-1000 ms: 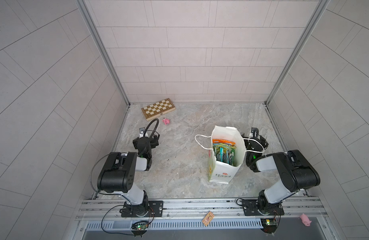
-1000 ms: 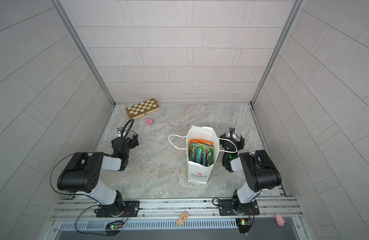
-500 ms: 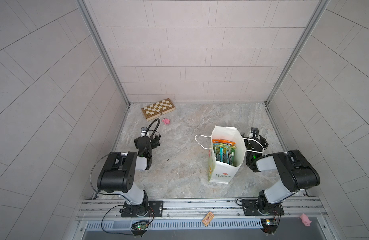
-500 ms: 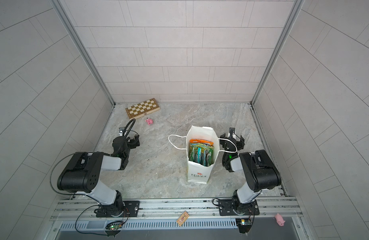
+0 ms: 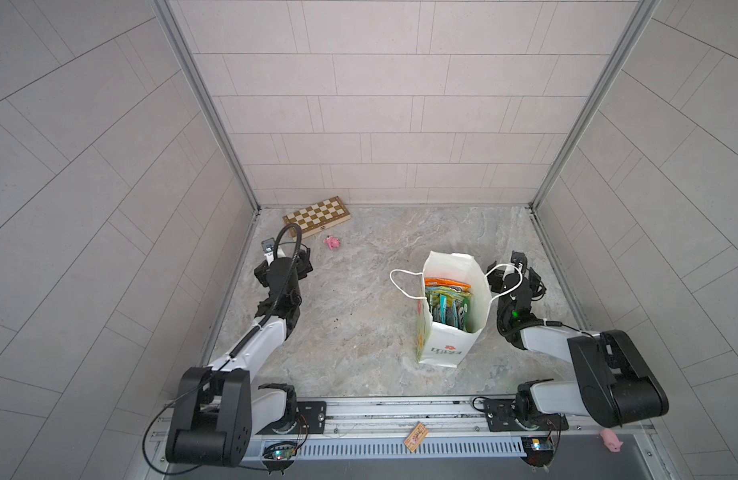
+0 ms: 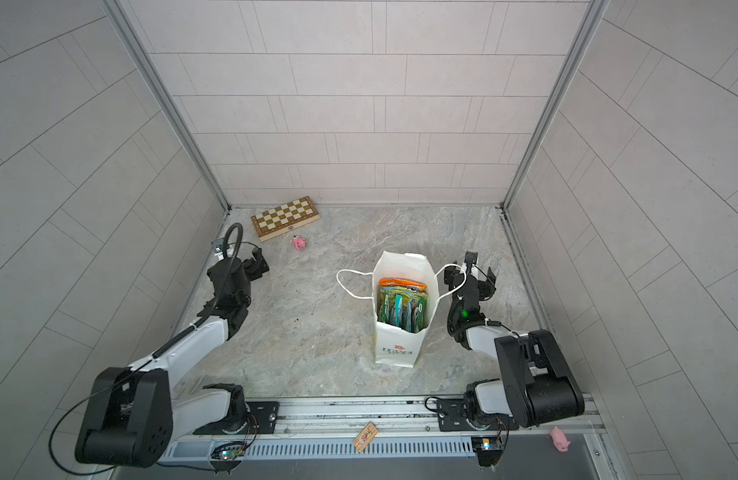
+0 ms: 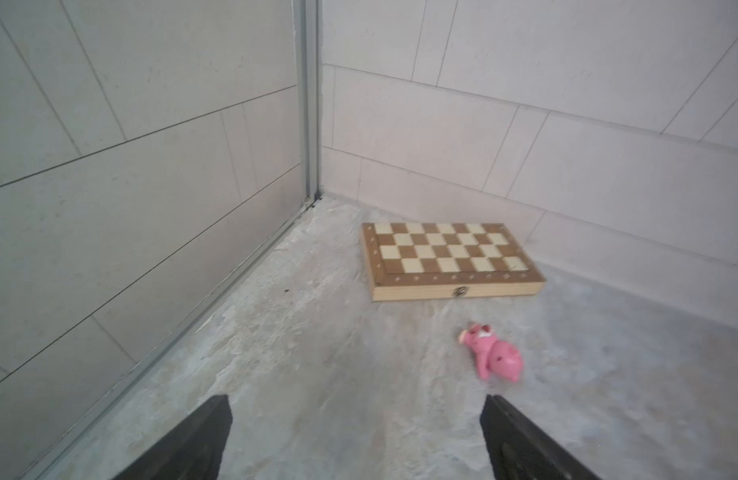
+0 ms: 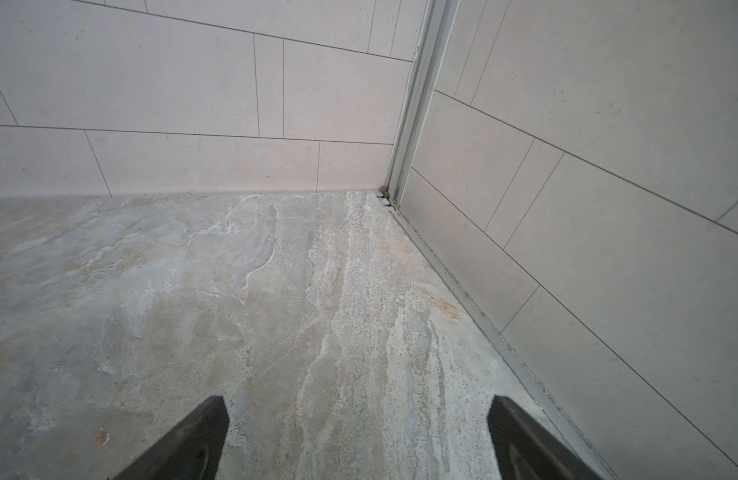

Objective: Take the snacks out of the paper bag
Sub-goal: 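Raise both arms and move the left gripper toward the bag's rim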

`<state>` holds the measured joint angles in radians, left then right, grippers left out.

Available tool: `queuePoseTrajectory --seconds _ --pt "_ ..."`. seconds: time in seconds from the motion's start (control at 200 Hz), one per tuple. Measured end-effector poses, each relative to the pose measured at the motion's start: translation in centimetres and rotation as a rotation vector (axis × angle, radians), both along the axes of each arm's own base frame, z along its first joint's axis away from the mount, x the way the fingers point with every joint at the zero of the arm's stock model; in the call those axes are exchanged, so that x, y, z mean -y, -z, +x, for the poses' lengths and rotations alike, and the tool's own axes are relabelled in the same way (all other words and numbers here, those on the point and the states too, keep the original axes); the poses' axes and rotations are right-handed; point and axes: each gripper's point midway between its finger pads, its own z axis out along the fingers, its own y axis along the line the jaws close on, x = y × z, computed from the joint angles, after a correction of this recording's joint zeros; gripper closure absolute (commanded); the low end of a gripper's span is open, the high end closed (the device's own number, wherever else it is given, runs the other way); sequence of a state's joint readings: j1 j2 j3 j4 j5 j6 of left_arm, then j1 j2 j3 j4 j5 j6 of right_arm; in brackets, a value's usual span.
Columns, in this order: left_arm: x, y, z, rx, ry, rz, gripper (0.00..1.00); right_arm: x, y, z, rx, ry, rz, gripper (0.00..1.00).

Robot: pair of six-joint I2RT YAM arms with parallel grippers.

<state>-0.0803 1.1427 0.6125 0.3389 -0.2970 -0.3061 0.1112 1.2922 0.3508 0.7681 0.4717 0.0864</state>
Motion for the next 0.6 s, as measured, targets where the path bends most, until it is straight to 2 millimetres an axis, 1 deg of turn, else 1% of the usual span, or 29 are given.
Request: queuePoseTrajectory --seconds 0.04,0.075,0.12,0.215,0.295,0.495,0.54,0.601 --pt "1.1 -1.5 0.2 0.010 0.041 -0.052 0.00 0.1 -0.3 -0.2 -0.009 0.012 0.013 0.01" --pt "2.5 -2.7 0.3 0.010 0.094 -0.098 0.00 0.2 -0.7 -0.3 -0.020 0.018 0.024 0.01" --pt "4.7 -4.2 0.2 0.005 0.179 -0.154 0.00 0.3 -1.2 -0.6 -0.031 0.027 0.043 0.01" --pt "9.3 -6.2 -0.8 -0.034 0.353 -0.249 0.00 0.2 -1.9 -1.3 -0.058 0.036 0.084 0.01" --pt "12.7 -7.2 -2.5 -0.069 0.495 -0.332 0.00 -0.1 -2.1 -2.0 -0.077 0.024 0.124 0.01" --pt "20.3 -8.8 -7.0 -0.164 0.781 -0.499 0.00 -1.7 -1.2 -3.5 -0.128 -0.064 0.208 0.01" --pt "22.2 -9.2 -8.1 -0.182 0.842 -0.519 0.04 -2.0 -1.1 -3.8 -0.132 -0.078 0.223 0.01" --pt "24.2 -9.5 -9.6 -0.198 0.903 -0.538 0.07 -2.2 -0.8 -4.1 -0.139 -0.090 0.237 0.01"
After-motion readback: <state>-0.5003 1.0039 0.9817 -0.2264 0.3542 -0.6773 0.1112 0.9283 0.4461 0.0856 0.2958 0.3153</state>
